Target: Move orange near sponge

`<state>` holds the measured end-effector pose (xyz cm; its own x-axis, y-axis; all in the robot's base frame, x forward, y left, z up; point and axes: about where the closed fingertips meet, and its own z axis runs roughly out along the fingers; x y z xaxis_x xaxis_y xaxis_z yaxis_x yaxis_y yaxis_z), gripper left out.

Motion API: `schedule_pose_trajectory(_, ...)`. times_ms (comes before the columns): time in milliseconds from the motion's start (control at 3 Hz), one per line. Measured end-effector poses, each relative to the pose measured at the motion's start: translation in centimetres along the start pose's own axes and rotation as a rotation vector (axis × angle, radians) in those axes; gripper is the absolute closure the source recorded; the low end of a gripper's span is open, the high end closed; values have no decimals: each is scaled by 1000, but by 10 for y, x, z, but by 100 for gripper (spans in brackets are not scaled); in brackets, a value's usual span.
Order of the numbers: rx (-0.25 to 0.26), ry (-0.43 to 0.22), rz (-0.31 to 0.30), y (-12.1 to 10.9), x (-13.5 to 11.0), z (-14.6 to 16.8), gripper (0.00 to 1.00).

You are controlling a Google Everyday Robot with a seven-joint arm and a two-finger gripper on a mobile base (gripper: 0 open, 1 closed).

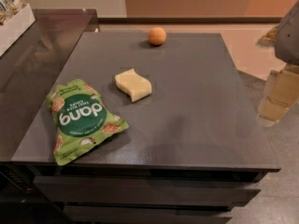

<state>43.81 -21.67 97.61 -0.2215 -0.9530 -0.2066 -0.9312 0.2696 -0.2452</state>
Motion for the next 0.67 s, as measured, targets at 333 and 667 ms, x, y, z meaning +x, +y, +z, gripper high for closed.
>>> schedule_pose_trajectory(333, 0, 0, 0, 0, 0, 0, 0)
schedule_pose_trajectory(667, -11, -25, -3, -4, -5, 5, 0)
